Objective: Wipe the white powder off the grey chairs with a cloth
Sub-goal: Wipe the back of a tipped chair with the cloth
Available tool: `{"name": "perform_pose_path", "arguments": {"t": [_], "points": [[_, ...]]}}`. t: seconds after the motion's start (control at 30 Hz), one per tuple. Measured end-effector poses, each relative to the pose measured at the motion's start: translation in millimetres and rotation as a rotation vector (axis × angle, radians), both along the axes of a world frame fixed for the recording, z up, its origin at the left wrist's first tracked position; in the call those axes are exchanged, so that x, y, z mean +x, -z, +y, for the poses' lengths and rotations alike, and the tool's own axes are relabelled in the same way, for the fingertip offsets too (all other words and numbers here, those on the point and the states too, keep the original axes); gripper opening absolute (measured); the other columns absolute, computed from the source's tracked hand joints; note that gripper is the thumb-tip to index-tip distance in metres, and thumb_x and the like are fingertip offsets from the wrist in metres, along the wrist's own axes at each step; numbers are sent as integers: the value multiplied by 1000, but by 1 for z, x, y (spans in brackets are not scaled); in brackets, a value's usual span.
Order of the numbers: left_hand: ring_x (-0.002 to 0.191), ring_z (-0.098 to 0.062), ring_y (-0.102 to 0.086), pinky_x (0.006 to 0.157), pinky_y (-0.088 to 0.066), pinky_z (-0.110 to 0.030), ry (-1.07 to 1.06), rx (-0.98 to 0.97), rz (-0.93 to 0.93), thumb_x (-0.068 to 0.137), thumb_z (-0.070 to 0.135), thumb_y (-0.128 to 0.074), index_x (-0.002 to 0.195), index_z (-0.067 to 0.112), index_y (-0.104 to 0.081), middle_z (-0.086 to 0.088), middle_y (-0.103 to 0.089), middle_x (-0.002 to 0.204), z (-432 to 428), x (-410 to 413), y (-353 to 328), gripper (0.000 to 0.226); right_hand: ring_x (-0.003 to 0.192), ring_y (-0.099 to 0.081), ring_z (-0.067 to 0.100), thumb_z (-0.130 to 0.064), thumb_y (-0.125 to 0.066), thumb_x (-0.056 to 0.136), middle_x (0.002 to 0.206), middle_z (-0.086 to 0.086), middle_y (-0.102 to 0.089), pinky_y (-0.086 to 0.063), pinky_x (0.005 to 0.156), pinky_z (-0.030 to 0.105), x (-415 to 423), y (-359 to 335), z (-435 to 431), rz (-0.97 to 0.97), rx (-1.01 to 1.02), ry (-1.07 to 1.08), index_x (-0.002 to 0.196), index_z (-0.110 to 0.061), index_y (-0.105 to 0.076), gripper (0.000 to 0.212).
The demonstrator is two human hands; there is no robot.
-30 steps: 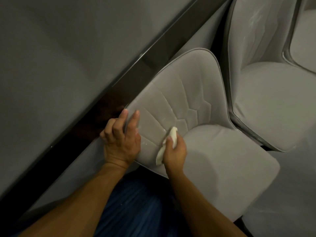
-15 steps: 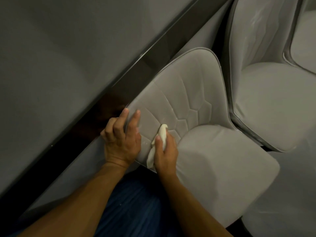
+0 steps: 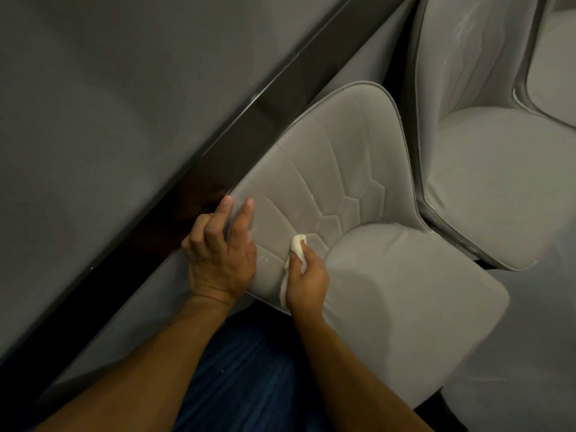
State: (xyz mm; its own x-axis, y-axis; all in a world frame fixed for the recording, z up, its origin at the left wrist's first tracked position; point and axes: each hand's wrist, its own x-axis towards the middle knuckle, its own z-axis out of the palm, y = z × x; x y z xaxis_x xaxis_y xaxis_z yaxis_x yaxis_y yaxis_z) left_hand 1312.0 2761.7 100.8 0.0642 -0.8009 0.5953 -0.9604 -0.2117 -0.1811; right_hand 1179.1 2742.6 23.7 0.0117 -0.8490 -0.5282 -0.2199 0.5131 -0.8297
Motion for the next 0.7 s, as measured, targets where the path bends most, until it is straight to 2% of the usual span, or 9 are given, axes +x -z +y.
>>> {"name": "perform_pose_path", "arguments": {"t": [0.07,0.13,0.17,0.23,0.3,0.37,0.5,0.63,0.7], "points": [[114,-30,-37,87,-34,-43,-3,3,4,93,23,-51,143,18,-51,-8,-38,142,0,0,1,50,107,-64,20,-38,-63,96,116,6,-70,-46,100,21,-12,22,0,-11,217,14,128,-19,-68,38],[114,-31,-37,87,-35,-44,-10,5,11,95,25,-49,143,18,-51,-8,-38,142,1,-1,1,49,105,-67,24,-54,-58,91,110,6,-72,-51,100,34,-24,27,2,66,202,-38,122,-22,-71,46],[114,-31,-37,86,-36,-44,-11,0,8,95,25,-48,143,18,-51,-9,-38,142,1,-1,1,48,106,-66,21,-51,-60,91,113,4,-71,-50,102,34,-27,20,2,83,127,-37,124,-22,-70,44],[114,-31,-38,86,-36,-44,-10,3,4,95,25,-48,143,17,-52,-9,-39,141,1,0,1,48,108,-59,10,-25,-66,95,118,1,-64,-43,105,21,-26,0,1,106,-109,-61,132,-18,-65,38],[114,-31,-37,87,-35,-44,-6,8,6,95,26,-48,143,18,-51,-9,-37,142,1,-1,0,49,98,-57,1,-11,-67,93,109,2,-60,-38,95,6,-18,-10,4,94,-304,-80,130,-13,-66,37],[115,-31,-36,87,-34,-43,-10,16,12,95,26,-47,143,18,-49,-9,-36,142,1,-2,0,49,92,-56,1,-9,-67,93,104,4,-59,-36,89,2,-6,-14,-1,72,-317,-77,125,-10,-69,32],[114,-31,-36,85,-33,-44,-24,26,14,93,24,-50,143,19,-49,-9,-36,141,0,-3,-1,50,103,-49,8,-17,-60,98,113,-2,-57,-36,92,14,-3,1,-17,109,-117,-163,128,-16,-65,31],[114,-31,-37,85,-34,-45,-34,18,22,95,24,-49,142,19,-52,-8,-37,141,1,-6,-2,48,93,-68,24,-47,-63,89,98,2,-74,-54,95,42,-20,36,-18,70,170,4,103,-31,-73,24],[114,-31,-37,85,-34,-44,-39,19,18,94,24,-49,142,19,-52,-8,-37,141,0,-6,-2,48,101,-67,20,-38,-66,92,108,0,-72,-52,100,40,-23,27,-18,39,125,40,118,-30,-70,28]]}}
